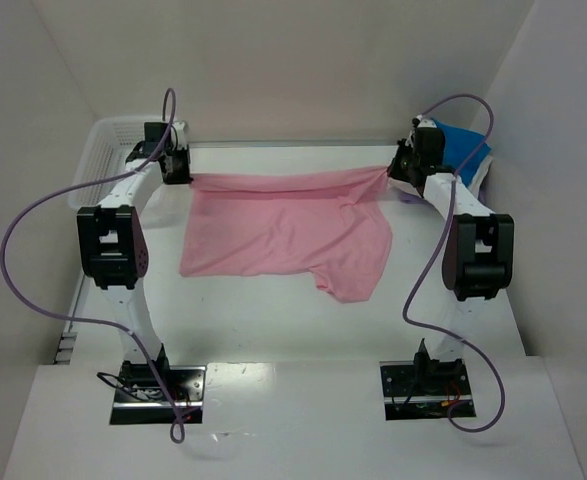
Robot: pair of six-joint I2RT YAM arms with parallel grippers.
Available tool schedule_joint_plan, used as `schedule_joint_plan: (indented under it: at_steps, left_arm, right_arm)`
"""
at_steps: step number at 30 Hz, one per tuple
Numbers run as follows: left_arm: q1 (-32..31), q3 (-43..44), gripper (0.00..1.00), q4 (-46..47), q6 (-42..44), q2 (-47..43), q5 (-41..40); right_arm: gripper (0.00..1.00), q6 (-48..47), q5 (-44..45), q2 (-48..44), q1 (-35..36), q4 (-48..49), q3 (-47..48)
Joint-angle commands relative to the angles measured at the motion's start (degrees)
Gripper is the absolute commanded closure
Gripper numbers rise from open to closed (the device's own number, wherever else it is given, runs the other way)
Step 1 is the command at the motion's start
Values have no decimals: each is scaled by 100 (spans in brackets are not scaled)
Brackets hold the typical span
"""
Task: Fold and stack the t-shirts
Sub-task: Fold the flattened tshirt in 1/3 of the way
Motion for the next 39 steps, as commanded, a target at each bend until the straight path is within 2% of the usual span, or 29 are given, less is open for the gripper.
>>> schedule_joint_plan:
  at_steps: [1, 10, 18, 30, 31, 33, 36, 37, 39]
  left_arm:
    - [10, -395, 100, 279, -128, -545, -83]
    - [63, -1253, 100, 420, -321, -1089, -17]
    - [63, -1687, 100, 367, -321, -1143, 71]
    - [63, -2001, 100, -72, -269, -1027, 238]
    - [63, -2001, 99, -74, -269, -976, 237]
    - [63, -2001, 94, -125, -269, -976, 177]
    - [63, -1872, 86, -125, -269, -1037, 124]
    - [63, -1813, 81, -125, -269, -1037, 124]
    - [63, -1588, 74, -172, -269, -1084, 186]
  right_arm:
    - [100, 22, 77, -704, -71, 392, -253]
    - [100, 75, 77, -1096, -71, 392, -1049]
    - [100, 75, 24, -1371, -71, 310, -1755]
    - [99, 127, 33, -1410, -71, 15, -2207]
    - [93, 127, 33, -1360, -71, 14, -2257]
    - [75, 127, 33, -1359, -71, -38, -2258]
    - [62, 127, 33, -1359, -71, -38, -2192]
    - [57, 79, 33, -1408, -71, -38, -2187]
    - [42, 75, -14, -1412, -71, -138, -2015]
